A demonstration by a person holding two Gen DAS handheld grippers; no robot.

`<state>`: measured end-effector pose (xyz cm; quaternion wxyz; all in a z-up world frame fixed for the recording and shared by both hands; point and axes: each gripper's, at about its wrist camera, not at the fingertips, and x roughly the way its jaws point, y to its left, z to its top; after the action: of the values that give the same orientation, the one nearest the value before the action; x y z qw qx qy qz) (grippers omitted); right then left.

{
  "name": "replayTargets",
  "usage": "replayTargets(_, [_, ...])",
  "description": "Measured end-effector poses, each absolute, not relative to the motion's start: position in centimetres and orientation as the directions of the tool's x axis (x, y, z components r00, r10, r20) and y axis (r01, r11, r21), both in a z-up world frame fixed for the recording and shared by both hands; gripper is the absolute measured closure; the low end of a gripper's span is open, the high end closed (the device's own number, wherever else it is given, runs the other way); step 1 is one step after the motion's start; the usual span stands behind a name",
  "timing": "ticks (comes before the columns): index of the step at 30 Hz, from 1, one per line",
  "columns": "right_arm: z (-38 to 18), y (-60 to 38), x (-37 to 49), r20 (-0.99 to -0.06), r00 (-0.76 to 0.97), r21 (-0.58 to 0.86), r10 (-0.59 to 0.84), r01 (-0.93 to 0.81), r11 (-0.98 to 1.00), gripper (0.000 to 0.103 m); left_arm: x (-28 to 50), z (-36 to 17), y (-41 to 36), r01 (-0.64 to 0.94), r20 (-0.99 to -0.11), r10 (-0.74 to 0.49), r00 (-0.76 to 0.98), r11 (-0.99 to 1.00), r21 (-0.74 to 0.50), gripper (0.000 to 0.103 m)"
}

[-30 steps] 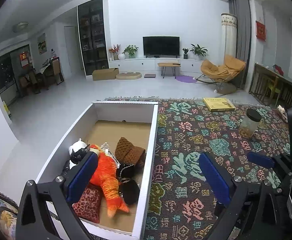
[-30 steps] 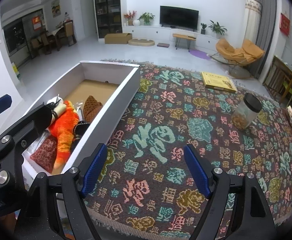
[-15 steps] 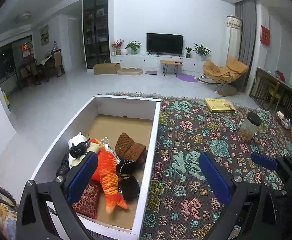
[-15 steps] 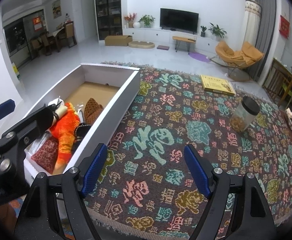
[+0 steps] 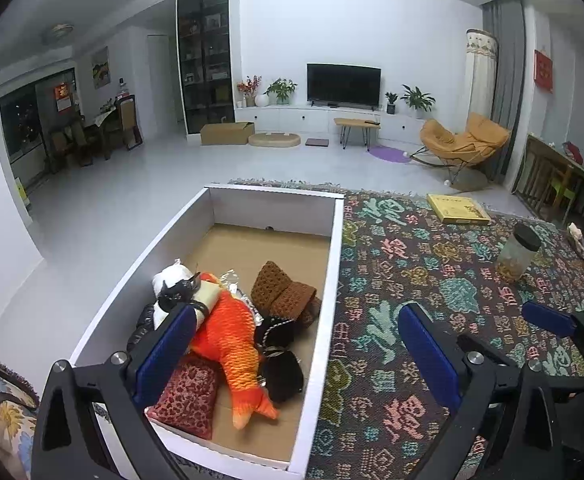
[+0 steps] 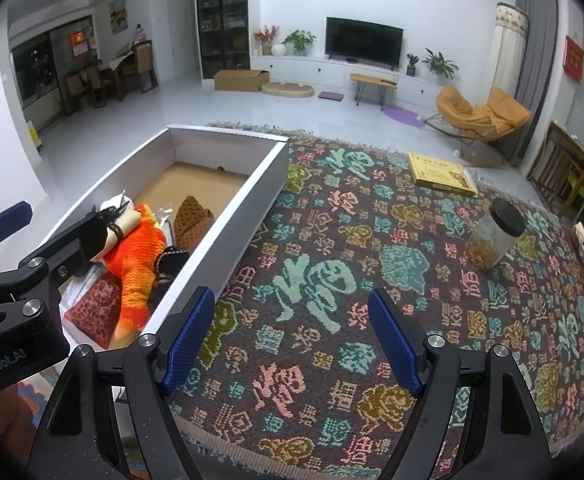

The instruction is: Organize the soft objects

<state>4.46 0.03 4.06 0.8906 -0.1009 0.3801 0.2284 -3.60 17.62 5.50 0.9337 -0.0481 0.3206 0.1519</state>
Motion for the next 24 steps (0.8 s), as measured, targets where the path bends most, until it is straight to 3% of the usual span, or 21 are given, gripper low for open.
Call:
replayTargets(9, [5.1, 2.4, 3.4, -0.719, 0.580, 0.016, 0.382, -0.536, 0.844, 0.021, -4.7, 5.1, 21.0, -0.350, -0.633, 0.246, 0.734, 0.936, -0.042, 0.003])
replayTargets(19, [5.1, 5.3, 2.7, -0.717, 0.568, 0.011, 0.405, -0.571, 0.821, 0.021, -6.9, 5.4, 24.7, -0.454, -0.616, 0.370, 0.695, 0.891, 0.023, 0.002])
replayTargets(24, [5.4, 6.8, 1.9, -0.719, 0.549, 0.016, 0.426, -0.600, 0.800, 0.021, -7.2, 4.5, 26.6, -0.490, -0.658, 0.375, 0.653, 0.872, 0.011, 0.003])
